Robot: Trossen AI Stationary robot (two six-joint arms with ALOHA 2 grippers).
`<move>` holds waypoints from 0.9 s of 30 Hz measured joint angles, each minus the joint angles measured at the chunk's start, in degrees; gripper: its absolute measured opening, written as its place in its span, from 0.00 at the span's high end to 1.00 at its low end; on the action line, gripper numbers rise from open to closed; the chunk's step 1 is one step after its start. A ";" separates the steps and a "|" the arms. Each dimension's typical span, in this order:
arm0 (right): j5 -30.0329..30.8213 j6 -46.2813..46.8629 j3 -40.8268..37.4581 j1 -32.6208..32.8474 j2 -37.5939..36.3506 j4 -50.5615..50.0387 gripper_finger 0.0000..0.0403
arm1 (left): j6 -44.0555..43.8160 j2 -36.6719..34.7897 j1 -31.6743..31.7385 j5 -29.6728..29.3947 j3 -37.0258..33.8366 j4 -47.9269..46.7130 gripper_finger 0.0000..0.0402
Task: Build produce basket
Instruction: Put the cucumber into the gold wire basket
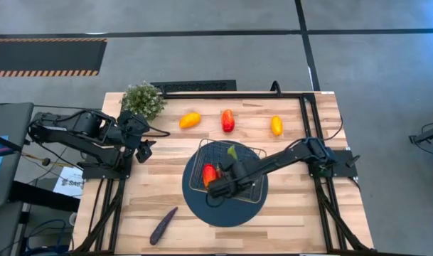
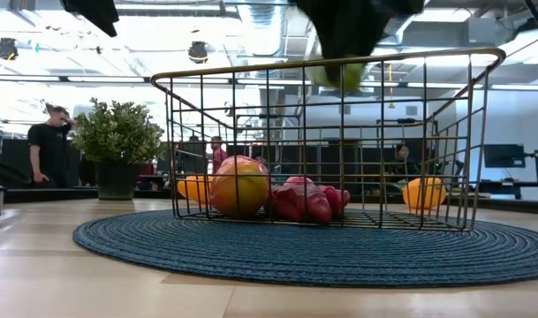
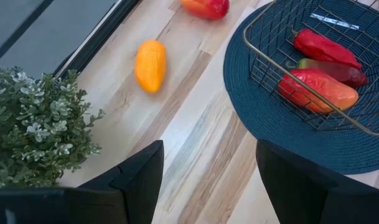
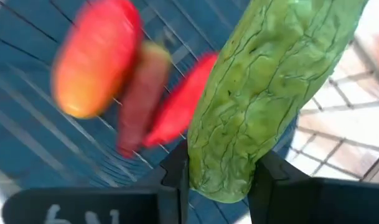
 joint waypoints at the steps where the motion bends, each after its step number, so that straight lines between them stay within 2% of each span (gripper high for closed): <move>1: -1.22 -0.12 -1.42 -0.04 0.06 0.10 0.73 | 0.01 0.01 0.01 0.00 -0.01 -0.01 0.40; 7: -6.91 -2.34 -7.53 0.07 -0.13 3.75 0.73 | 0.25 0.00 0.00 -0.02 -0.01 -0.04 0.40; 15: -7.25 -7.64 -8.00 -1.67 -1.09 3.80 0.73 | 0.44 0.00 0.01 0.00 -0.01 -0.42 0.40; 20: -3.01 -9.36 -7.93 -3.44 -6.33 0.78 0.73 | 0.46 -0.02 -0.01 0.00 -0.01 -0.75 0.40; 27: 6.65 -5.23 -7.89 -1.88 -19.40 -0.14 0.73 | 0.46 -0.02 0.00 0.00 -0.01 -1.84 0.40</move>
